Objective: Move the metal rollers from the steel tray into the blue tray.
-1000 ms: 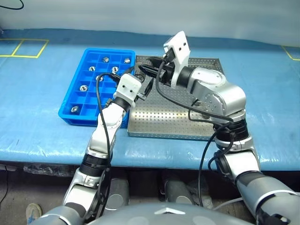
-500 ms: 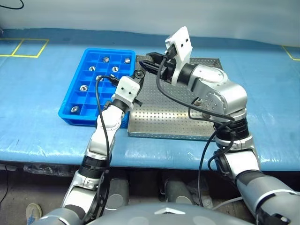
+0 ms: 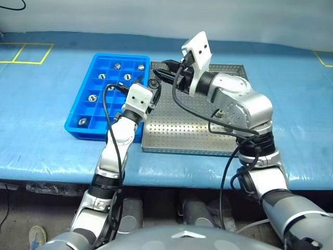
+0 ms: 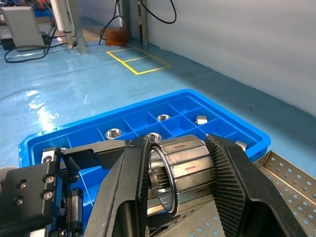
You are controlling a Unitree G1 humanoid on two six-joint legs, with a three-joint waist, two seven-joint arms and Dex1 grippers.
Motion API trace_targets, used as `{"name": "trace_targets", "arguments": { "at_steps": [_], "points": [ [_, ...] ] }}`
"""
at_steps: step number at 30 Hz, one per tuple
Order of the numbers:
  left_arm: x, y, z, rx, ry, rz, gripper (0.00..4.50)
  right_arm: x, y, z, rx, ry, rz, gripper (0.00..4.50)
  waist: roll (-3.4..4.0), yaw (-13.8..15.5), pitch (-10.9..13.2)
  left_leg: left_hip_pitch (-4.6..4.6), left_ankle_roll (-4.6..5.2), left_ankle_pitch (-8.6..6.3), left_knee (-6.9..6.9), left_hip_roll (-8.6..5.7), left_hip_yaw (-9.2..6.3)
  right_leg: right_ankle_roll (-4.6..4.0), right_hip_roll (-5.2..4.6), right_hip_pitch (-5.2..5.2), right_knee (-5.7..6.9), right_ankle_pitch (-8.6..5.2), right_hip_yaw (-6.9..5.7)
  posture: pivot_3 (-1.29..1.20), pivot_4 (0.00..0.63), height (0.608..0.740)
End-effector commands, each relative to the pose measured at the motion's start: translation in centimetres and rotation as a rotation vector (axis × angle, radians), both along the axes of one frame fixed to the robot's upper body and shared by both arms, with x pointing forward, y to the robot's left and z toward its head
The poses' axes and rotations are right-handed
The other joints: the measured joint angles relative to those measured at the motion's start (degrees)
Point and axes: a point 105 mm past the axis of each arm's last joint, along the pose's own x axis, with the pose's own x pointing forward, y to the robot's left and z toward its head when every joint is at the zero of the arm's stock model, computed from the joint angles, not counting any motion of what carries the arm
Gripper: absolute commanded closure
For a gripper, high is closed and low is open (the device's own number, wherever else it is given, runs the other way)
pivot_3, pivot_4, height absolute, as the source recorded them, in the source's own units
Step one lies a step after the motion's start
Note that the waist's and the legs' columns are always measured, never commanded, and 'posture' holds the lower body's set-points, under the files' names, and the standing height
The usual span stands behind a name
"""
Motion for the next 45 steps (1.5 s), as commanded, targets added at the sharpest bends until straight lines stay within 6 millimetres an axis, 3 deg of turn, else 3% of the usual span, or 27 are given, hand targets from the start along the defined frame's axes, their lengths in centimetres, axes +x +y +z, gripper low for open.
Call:
{"name": "trace_targets", "arguments": {
  "at_steps": [1, 14, 19, 29, 39, 45],
  "points": [
    [-0.8, -0.6, 2.7, -0.02, -0.112, -0.028, 1.32, -0.4, 0.2, 0.7, 0.044, -0.021, 0.006, 3.08, 0.0, 0.0, 0.0, 0.0, 0.0, 0.0, -0.01, 0.0, 0.0, 0.0, 0.0, 0.0, -0.02, 0.0, 0.0, 0.12, 0.15, 0.74],
    [-1.0, -0.8, 2.5, -0.022, -0.109, -0.039, 1.32, 0.3, 0.4, 0.0, 0.075, 0.009, -0.049, 3.08, 0.0, 0.06, 0.0, -0.06, 0.0, 0.0, -0.24, -0.01, 0.02, -0.01, -0.02, 0.01, -0.39, 0.13, 0.01, 0.12, 0.15, 0.74],
    [-1.0, -0.9, 2.1, -0.029, -0.087, -0.052, 2.81, 0.3, 0.4, 0.2, 0.078, -0.001, -0.048, 3.08, 0.0, 0.05, 0.0, -0.06, 0.0, 0.0, -0.25, -0.01, 0.02, 0.0, -0.02, 0.01, -0.41, 0.12, 0.01, 0.11, 0.15, 0.74],
    [-0.8, -0.5, 1.9, -0.043, -0.076, -0.024, 2.8, -0.1, 0.4, 0.7, 0.104, -0.017, -0.029, 3.08, 0.0, 0.05, 0.0, -0.06, 0.0, 0.0, -0.25, -0.01, 0.02, 0.01, -0.02, 0.01, -0.41, 0.13, 0.01, 0.11, 0.15, 0.74],
    [-0.6, 0.9, 1.4, -0.114, -0.04, 0.06, 2.8, -1.3, -1.7, 5.6, 0.601, 0.009, 0.044, 3.08, 0.01, 0.03, 0.0, -0.05, 0.0, 0.0, -0.27, 0.0, 0.04, -0.08, -0.02, 0.02, -0.41, 0.21, 0.04, 0.12, 0.15, 0.74],
    [-0.6, 1.1, 1.3, -0.121, -0.037, 0.073, 2.8, -2.5, -2.3, 7.2, 0.796, 0.047, 0.147, 3.08, 0.0, -0.01, 0.0, -0.06, 0.0, 0.0, -0.25, 0.0, 0.05, -0.02, -0.02, 0.02, -0.44, 0.2, 0.04, 0.11, 0.15, 0.74]
  ]
}}
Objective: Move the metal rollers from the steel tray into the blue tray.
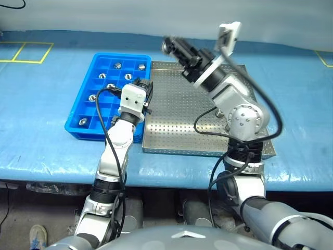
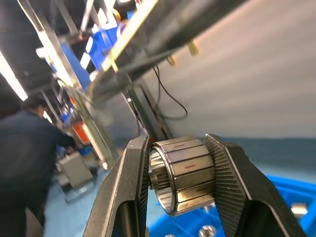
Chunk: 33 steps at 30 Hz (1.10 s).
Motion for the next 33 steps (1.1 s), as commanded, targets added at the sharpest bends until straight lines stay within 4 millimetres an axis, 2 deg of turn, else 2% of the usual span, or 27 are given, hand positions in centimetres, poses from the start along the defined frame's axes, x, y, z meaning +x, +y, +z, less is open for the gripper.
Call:
{"name": "trace_targets", "arguments": {
  "at_steps": [1, 4, 9, 12, 26, 33],
  "points": [
    [-0.2, -0.2, 1.4, -0.022, -0.053, -0.001, 2.8, -1.3, -0.3, 2.5, 0.1, -0.068, 0.041, 3.08, 0.0, -0.03, 0.0, 0.01, 0.0, 0.0, 0.0, 0.0, 0.01, 0.0, 0.0, 0.01, 0.0, 0.0, 0.01, 0.11, 0.15, 0.74],
    [0.0, 1.6, 1.6, -0.06, -0.064, 0.102, 2.8, -1.2, -0.2, 2.0, 0.073, -0.063, 0.023, 3.08, 0.0, -0.03, 0.0, 0.01, 0.0, 0.0, 0.0, 0.0, 0.02, 0.0, 0.0, 0.01, 0.0, 0.01, 0.03, 0.12, 0.15, 0.74],
    [0.3, 5.8, 1.7, -0.121, -0.065, 0.341, 2.8, -1.2, 0.0, 1.2, 0.029, -0.059, 0.002, 3.08, 0.0, -0.03, 0.0, 0.02, 0.0, 0.0, 0.0, 0.01, 0.02, 0.0, 0.02, 0.0, 0.0, 0.01, 0.03, 0.12, 0.15, 0.74],
    [0.6, 7.4, 1.1, -0.125, -0.028, 0.432, 2.8, -1.2, -0.1, 1.3, 0.042, -0.056, -0.003, 3.08, 0.0, 0.0, 0.0, 0.01, 0.0, 0.0, 0.0, 0.01, 0.02, 0.01, 0.02, 0.0, 0.0, 0.02, 0.04, 0.12, 0.15, 0.74],
    [1.7, 10.6, -1.8, -0.13, 0.117, 0.572, 2.8, -1.8, -0.1, 1.0, 0.028, -0.06, -0.021, 3.08, 0.0, 0.01, 0.0, -0.02, 0.0, 0.0, 0.0, -0.05, 0.02, 0.06, -0.04, 0.01, -0.09, 0.05, 0.06, 0.1, 0.15, 0.74],
    [1.6, 11.0, -2.3, -0.125, 0.154, 0.621, 2.8, -2.0, -0.1, 1.0, 0.014, -0.066, -0.029, 3.08, -0.01, -0.02, 0.0, -0.02, 0.0, 0.0, 0.0, -0.05, 0.02, 0.07, -0.04, 0.01, -0.09, 0.05, 0.06, 0.1, 0.15, 0.74]
  ]
}}
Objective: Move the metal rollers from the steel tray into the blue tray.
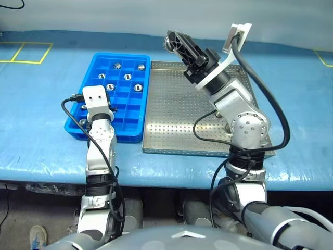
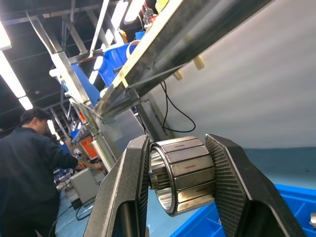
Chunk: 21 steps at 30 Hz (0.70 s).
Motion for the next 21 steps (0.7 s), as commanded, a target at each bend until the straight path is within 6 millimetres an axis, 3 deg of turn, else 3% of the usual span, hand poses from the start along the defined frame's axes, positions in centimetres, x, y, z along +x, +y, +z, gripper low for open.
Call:
{"name": "trace_targets", "arguments": {
  "at_steps": [1, 7, 13, 14, 16, 18, 20, 21],
  "points": [
    [0.0, 0.0, 0.9, 0.001, -0.022, 0.029, 2.8, -0.9, -0.2, 1.3, 0.017, -0.063, -0.001, 3.08, 0.0, 0.04, 0.0, 0.0, 0.0, 0.0, 0.0, 0.0, 0.0, 0.0, 0.0, 0.0, 0.0, 0.0, 0.0, 0.1, 0.15, 0.74],
    [-0.8, -0.2, -1.2, -0.045, 0.056, 0.063, 2.8, -1.0, 0.0, 1.5, 0.003, -0.076, 0.004, 3.08, 0.0, 0.01, 0.0, -0.01, 0.0, 0.0, 0.0, -0.01, 0.01, 0.0, -0.01, 0.0, -0.02, 0.01, 0.02, 0.11, 0.15, 0.74],
    [-0.9, -0.3, -1.9, -0.06, 0.09, 0.069, 2.8, -0.9, 0.1, 1.5, -0.016, -0.083, 0.001, 3.08, 0.0, -0.02, 0.0, 0.03, 0.0, 0.0, -0.01, 0.0, 0.02, 0.02, 0.01, 0.01, 0.0, 0.0, 0.03, 0.11, 0.15, 0.74],
    [-1.0, -0.2, -2.0, -0.059, 0.098, 0.083, 2.09, -0.9, 0.2, 1.4, -0.029, -0.083, -0.004, 3.08, 0.0, -0.02, 0.0, 0.03, 0.0, 0.0, 0.0, -0.01, 0.02, 0.03, 0.0, 0.01, -0.01, 0.0, 0.04, 0.11, 0.15, 0.74],
    [-1.1, 0.0, -2.0, -0.041, 0.104, 0.116, 1.66, -0.6, 0.4, 0.9, -0.068, -0.078, -0.023, 3.08, 0.0, -0.05, 0.0, 0.03, 0.0, 0.0, 0.0, -0.01, 0.04, 0.04, 0.0, 0.01, -0.01, 0.0, 0.06, 0.11, 0.15, 0.74],
    [-1.0, -0.2, -1.6, -0.036, 0.082, 0.092, 0.95, -0.1, 0.7, 0.1, -0.137, -0.066, -0.066, 3.08, 0.0, -0.07, 0.0, 0.04, 0.0, 0.0, -0.01, -0.01, 0.05, 0.03, 0.0, 0.01, -0.01, 0.0, 0.08, 0.11, 0.15, 0.74],
    [-1.0, -0.7, -0.1, 0.003, 0.003, 0.023, 0.32, 0.9, 1.3, -1.4, -0.255, -0.044, -0.128, 3.08, 0.0, -0.08, 0.0, 0.05, 0.0, 0.0, -0.01, -0.01, 0.05, 0.03, 0.01, 0.01, -0.01, 0.0, 0.08, 0.11, 0.15, 0.74],
    [-1.3, -0.7, 0.5, -0.011, -0.033, 0.003, 0.32, 1.4, 1.6, -2.1, -0.3, -0.033, -0.154, 3.08, 0.0, -0.1, 0.0, 0.05, 0.0, 0.0, -0.02, -0.01, 0.06, 0.03, 0.01, 0.0, -0.01, 0.0, 0.08, 0.12, 0.15, 0.74]
  ]
}}
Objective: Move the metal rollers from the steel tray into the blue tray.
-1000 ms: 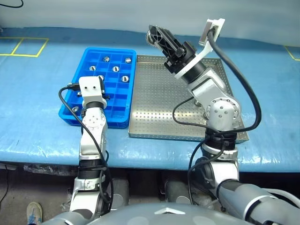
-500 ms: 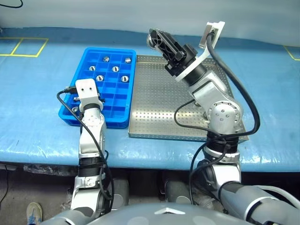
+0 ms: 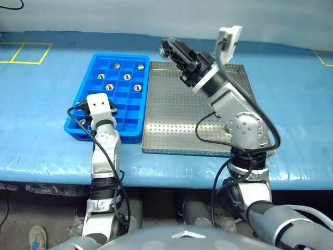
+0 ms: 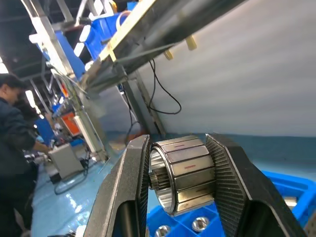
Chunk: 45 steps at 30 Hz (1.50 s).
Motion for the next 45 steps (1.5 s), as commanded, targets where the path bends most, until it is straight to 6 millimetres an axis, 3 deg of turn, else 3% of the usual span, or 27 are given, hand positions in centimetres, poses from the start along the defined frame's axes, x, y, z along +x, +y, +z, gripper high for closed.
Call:
{"name": "trace_targets", "arguments": {
  "at_steps": [1, 5, 9, 14, 21, 32, 45],
  "points": [
    [-0.6, -0.7, 3.5, -0.002, -0.18, -0.104, 0.32, 1.2, 1.0, -1.0, -0.136, -0.017, -0.091, 3.08, 0.0, -0.03, 0.0, 0.0, 0.0, 0.0, 0.0, 0.0, 0.0, 0.0, 0.0, 0.0, 0.0, 0.0, 0.0, 0.12, 0.15, 0.74],
    [-1.8, -1.3, 5.3, -0.063, -0.306, -0.241, 0.32, 2.7, 2.6, -1.6, -0.175, 0.001, -0.109, 3.08, -0.01, 0.14, 0.01, -0.01, -0.01, 0.0, 0.0, 0.02, 0.05, -0.07, 0.0, -0.03, 0.0, 0.04, 0.03, 0.16, 0.15, 0.74],
    [-3.8, -1.2, 6.5, 0.034, -0.351, -0.297, 0.32, 4.9, 4.5, -2.1, -0.242, 0.014, -0.125, 3.08, -0.02, 0.43, 0.01, 0.0, 0.0, 0.0, -0.02, 0.02, 0.11, -0.06, 0.0, -0.05, -0.01, 0.06, 0.08, 0.25, 0.15, 0.74],
    [-6.3, -1.6, 6.7, 0.138, -0.371, -0.369, 0.32, 7.7, 6.7, -3.4, -0.227, 0.156, -0.091, 3.08, -0.03, 1.96, 0.02, 0.04, 0.0, 0.0, -0.11, 0.05, 0.12, -0.08, 0.03, -0.05, -0.04, 0.05, 0.08, 0.34, 0.15, 0.74],
    [-8.5, -1.8, 6.3, 0.206, -0.365, -0.38, 0.32, 9.3, 9.0, -5.5, -0.306, 0.245, -0.082, 3.08, -0.05, 5.47, 0.04, -0.02, 0.0, -0.01, -0.17, 0.06, 0.17, -0.09, 0.02, -0.13, -0.13, 0.03, 0.07, 0.45, 0.15, 0.74],
    [-9.8, -0.6, 5.8, 0.202, -0.352, -0.27, 0.32, 9.8, 8.9, -9.4, -0.548, 0.22, -0.147, 3.08, -0.05, 10.55, 0.05, -0.17, -0.01, -0.01, -0.2, 0.08, 0.2, 0.09, 0.05, -0.33, -0.12, -0.14, 0.06, 0.51, 0.15, 0.74],
    [-9.7, -1.0, 5.8, 0.202, -0.35, -0.286, 0.32, 10.3, 7.7, -10.6, -0.673, 0.149, -0.235, 3.08, -0.06, 15.37, 0.04, -0.51, -0.03, -0.02, -0.23, 0.12, 0.32, 0.01, 0.08, -0.79, -0.06, -0.1, 0.1, 0.52, 0.15, 0.74]
  ]
}}
